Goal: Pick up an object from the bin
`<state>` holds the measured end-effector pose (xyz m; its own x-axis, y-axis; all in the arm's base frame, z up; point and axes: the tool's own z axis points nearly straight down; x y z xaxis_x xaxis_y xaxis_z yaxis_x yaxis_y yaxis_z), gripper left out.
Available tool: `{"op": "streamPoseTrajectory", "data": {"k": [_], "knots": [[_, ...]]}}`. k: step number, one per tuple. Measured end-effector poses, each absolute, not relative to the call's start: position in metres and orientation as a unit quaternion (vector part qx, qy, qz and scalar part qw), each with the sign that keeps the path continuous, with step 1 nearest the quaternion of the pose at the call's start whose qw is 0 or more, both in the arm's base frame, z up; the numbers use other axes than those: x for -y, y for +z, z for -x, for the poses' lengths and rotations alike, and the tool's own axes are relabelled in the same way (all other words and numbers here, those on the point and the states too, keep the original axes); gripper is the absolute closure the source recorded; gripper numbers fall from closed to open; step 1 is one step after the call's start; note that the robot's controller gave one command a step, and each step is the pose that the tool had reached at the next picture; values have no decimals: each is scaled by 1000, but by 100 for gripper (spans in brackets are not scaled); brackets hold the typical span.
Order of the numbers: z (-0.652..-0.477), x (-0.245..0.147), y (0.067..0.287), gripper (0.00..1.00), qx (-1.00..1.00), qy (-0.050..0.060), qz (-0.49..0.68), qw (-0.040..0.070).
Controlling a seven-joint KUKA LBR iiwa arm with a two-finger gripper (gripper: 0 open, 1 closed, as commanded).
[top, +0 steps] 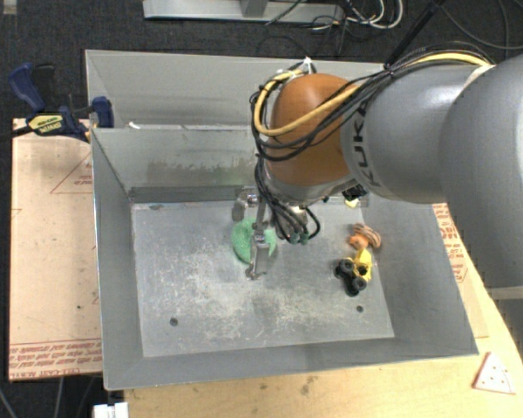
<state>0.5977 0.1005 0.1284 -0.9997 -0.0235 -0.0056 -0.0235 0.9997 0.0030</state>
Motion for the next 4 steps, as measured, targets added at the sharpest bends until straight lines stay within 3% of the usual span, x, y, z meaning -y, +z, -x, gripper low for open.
{"op": "streamPoseTrajectory", "data": {"k": [1,2,3,4], "knots": [[-605,-90,108,0,-1000,1,-28,0],[-617,-16,84,100,-998,0,62,4],[-617,-16,84,100,-998,0,61,4],[-618,-13,231,100,-996,0,87,3]]}}
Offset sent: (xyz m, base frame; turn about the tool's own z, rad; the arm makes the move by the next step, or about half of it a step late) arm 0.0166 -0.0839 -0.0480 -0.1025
